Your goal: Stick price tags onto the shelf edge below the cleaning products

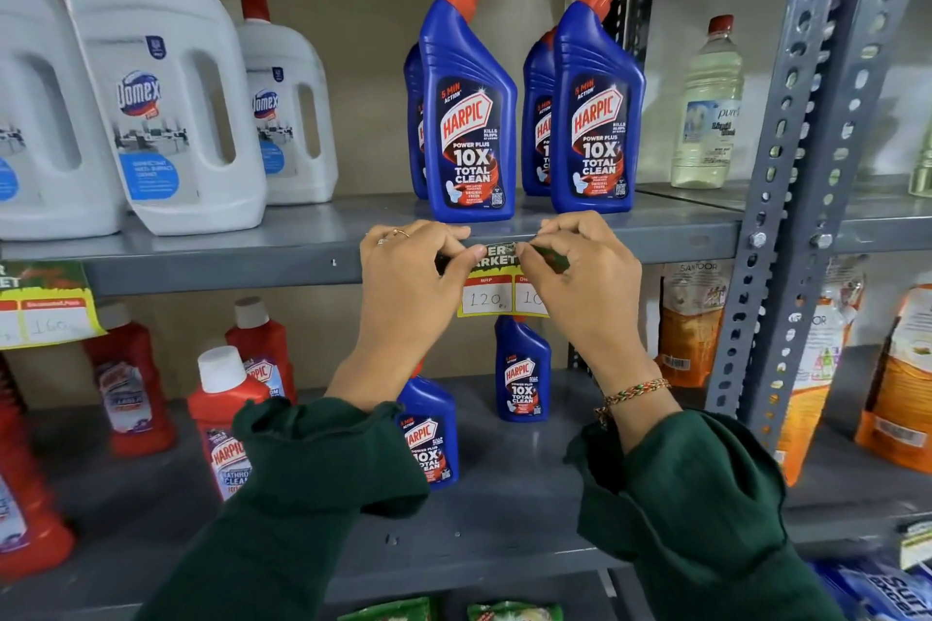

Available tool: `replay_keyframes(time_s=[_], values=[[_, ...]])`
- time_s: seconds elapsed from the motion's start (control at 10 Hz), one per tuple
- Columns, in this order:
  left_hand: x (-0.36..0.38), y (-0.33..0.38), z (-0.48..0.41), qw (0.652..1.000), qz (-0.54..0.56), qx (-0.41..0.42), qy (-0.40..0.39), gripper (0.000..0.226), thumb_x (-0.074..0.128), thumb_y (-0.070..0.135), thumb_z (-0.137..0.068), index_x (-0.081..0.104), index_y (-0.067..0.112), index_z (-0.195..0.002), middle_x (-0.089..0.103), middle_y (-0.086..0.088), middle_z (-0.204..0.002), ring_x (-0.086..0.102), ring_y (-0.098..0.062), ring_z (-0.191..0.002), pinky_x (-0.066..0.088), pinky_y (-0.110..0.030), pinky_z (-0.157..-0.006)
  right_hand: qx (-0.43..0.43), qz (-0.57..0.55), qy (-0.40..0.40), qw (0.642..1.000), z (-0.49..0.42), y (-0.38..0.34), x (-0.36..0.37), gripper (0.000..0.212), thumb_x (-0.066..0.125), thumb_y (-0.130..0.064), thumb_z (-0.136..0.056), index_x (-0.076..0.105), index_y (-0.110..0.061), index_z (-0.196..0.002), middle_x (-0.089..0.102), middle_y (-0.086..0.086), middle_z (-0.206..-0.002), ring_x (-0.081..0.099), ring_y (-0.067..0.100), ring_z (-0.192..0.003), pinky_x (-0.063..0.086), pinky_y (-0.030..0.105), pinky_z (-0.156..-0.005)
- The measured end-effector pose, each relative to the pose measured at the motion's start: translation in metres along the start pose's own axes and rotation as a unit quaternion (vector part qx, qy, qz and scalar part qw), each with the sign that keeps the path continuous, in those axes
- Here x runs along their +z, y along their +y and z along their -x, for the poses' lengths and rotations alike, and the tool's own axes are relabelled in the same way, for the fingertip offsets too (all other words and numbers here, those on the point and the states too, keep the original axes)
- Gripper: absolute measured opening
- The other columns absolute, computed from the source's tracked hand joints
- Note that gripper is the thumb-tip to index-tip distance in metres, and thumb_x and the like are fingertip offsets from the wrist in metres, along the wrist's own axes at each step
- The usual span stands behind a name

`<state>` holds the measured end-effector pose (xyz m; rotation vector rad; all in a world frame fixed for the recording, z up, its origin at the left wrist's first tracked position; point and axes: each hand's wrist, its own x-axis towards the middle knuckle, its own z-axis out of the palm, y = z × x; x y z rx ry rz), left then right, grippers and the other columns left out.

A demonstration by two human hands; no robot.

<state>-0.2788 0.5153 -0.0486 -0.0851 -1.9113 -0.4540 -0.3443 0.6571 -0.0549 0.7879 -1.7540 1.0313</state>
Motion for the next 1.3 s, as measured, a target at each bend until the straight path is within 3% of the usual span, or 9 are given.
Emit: replay_keyframes(time_s=[0.2, 0.3, 0.5, 0.6, 0.7, 0.9, 1.0, 1.1, 1.3], values=[[0.006, 0.001, -0.002, 1.0, 0.009, -0.008, 0.025, 0.017, 0.073, 0.021, -0.078, 0.062, 0.008, -0.073, 0.072, 0.0, -0.084, 0.061, -0.007, -0.076, 0.043, -0.045, -0.085, -0.003, -0.022, 0.031, 0.999, 0.002, 0.0, 0.003, 0.013, 0.072, -0.016, -0.076, 0.067, -0.005, -0.083, 0.067, 0.012, -0.09, 0.06, 0.015, -0.08, 0.049, 0.028, -0.067], [0.01, -0.002, 0.002, 0.999, 0.025, -0.019, 0.04, 0.017, 0.07, 0.022, -0.08, 0.062, 0.01, -0.089, 0.07, -0.001, -0.088, 0.049, 0.01, -0.086, 0.041, -0.048, -0.089, 0.021, -0.044, 0.004, 0.999, -0.002, 0.002, 0.001, 0.034, 0.073, -0.018, -0.075, 0.058, -0.009, -0.105, 0.06, 0.011, -0.111, 0.049, 0.015, -0.104, 0.044, 0.034, -0.089], [0.02, -0.002, 0.003, 0.992, -0.124, 0.02, 0.031, 0.036, 0.052, 0.044, -0.087, 0.067, 0.016, -0.102, 0.069, -0.003, -0.102, 0.056, -0.02, -0.098, 0.023, -0.035, -0.092, 0.071, -0.002, 0.013, 0.997, -0.005, 0.008, 0.007, 0.058, 0.069, -0.048, -0.073, 0.05, -0.011, -0.114, 0.065, 0.0, -0.105, 0.046, 0.018, -0.115, 0.008, 0.034, -0.112], [0.022, -0.001, 0.002, 0.989, -0.14, 0.007, 0.042, 0.04, 0.052, 0.05, -0.085, 0.068, 0.016, -0.098, 0.07, -0.004, -0.097, 0.057, -0.022, -0.094, 0.023, -0.037, -0.091, 0.071, -0.018, 0.025, 0.997, -0.003, 0.009, 0.009, 0.052, 0.068, -0.047, -0.074, 0.05, -0.012, -0.108, 0.065, -0.002, -0.1, 0.048, 0.016, -0.111, 0.008, 0.032, -0.111], [0.022, -0.003, 0.0, 0.99, -0.131, 0.008, 0.051, 0.037, 0.05, 0.047, -0.086, 0.069, 0.017, -0.095, 0.07, -0.004, -0.09, 0.058, -0.023, -0.09, 0.024, -0.037, -0.089, 0.049, -0.039, 0.054, 0.997, 0.0, 0.015, 0.01, 0.034, 0.068, -0.035, -0.078, 0.054, -0.01, -0.097, 0.054, -0.008, -0.095, 0.039, -0.003, -0.101, 0.017, 0.038, -0.111], [0.014, -0.005, -0.001, 0.995, -0.088, 0.017, 0.034, 0.021, 0.051, 0.032, -0.089, 0.067, 0.017, -0.092, 0.072, -0.003, -0.085, 0.059, -0.024, -0.086, 0.029, -0.035, -0.085, 0.025, -0.044, 0.051, 0.997, 0.0, 0.023, 0.011, 0.013, 0.06, -0.016, -0.087, 0.052, -0.007, -0.092, 0.066, 0.006, -0.096, 0.043, 0.003, -0.094, 0.02, 0.036, -0.109], [0.009, -0.004, 0.0, 0.997, -0.077, 0.013, 0.027, 0.019, 0.05, 0.027, -0.09, 0.064, 0.015, -0.093, 0.071, -0.004, -0.08, 0.059, -0.023, -0.084, 0.029, -0.033, -0.085, 0.018, -0.045, 0.057, 0.997, 0.003, 0.022, 0.01, 0.005, 0.057, -0.008, -0.088, 0.052, -0.006, -0.09, 0.067, 0.004, -0.095, 0.042, -0.003, -0.091, 0.026, 0.046, -0.107], [0.003, -0.003, 0.001, 0.998, -0.062, 0.021, 0.01, 0.03, 0.041, 0.029, -0.091, 0.062, 0.01, -0.1, 0.07, -0.008, -0.082, 0.06, -0.026, -0.085, 0.028, -0.033, -0.084, 0.037, -0.083, 0.026, 0.996, -0.002, 0.021, 0.003, 0.009, 0.05, -0.003, -0.09, 0.055, -0.009, -0.094, 0.055, -0.019, -0.094, 0.04, -0.017, -0.096, 0.04, 0.055, -0.096], [-0.008, -0.007, -0.001, 1.0, -0.009, -0.001, -0.03, 0.031, 0.037, 0.019, -0.098, 0.049, 0.008, -0.125, 0.066, -0.013, -0.111, 0.057, -0.026, -0.103, 0.038, -0.034, -0.088, 0.086, -0.198, -0.037, 0.976, 0.015, -0.004, -0.026, 0.026, 0.034, -0.019, -0.098, 0.046, -0.019, -0.122, 0.053, -0.009, -0.123, 0.051, 0.008, -0.109, 0.045, 0.023, -0.091]])
